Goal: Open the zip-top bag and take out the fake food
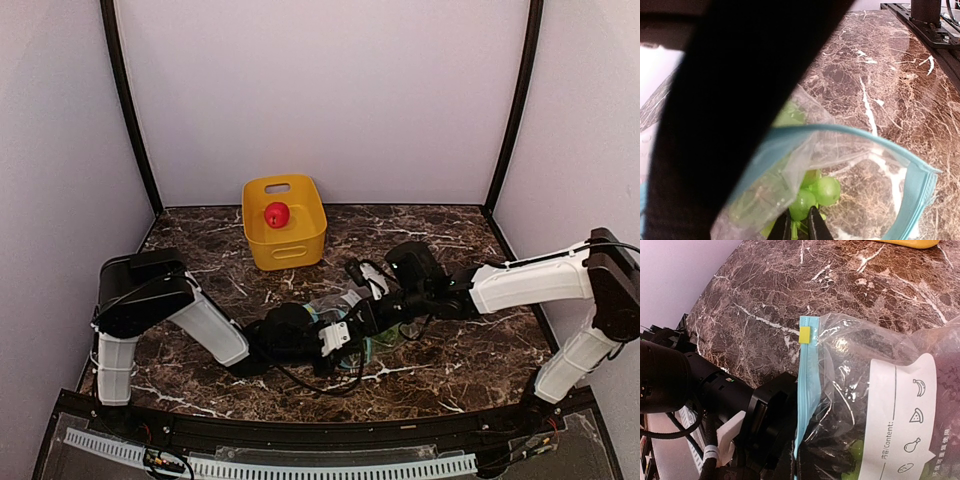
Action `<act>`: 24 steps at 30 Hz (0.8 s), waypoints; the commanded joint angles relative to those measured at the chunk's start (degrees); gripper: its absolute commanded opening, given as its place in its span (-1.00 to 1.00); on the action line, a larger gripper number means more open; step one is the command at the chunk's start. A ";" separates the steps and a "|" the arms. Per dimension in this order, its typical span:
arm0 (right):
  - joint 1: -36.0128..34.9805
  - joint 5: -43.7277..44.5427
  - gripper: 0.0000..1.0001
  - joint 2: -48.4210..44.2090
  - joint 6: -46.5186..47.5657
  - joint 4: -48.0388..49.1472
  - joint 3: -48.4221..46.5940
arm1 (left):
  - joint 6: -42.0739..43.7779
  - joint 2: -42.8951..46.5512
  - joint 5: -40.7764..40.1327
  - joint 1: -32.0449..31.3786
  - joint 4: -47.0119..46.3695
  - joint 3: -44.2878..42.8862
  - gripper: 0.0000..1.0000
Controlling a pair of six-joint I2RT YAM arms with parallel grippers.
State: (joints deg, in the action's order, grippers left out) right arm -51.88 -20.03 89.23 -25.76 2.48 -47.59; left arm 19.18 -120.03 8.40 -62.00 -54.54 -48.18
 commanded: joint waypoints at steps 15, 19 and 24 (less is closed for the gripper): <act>-1.16 -0.76 -1.00 -1.68 1.52 1.92 0.09 | -0.54 17.05 -4.70 -0.88 7.87 8.20 -0.98; -1.12 -0.82 -1.00 -0.50 1.33 2.29 -0.15 | -0.72 20.54 -4.27 -1.67 11.69 8.15 -0.99; -0.98 0.20 -1.00 0.07 1.41 1.45 -0.81 | -1.20 25.41 -4.54 -1.72 15.32 10.02 -0.98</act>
State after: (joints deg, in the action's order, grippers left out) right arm -52.84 -20.36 88.33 -24.93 3.40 -47.62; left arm 18.63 -99.53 4.01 -63.40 -43.29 -40.27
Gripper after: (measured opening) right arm 0.005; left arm 0.009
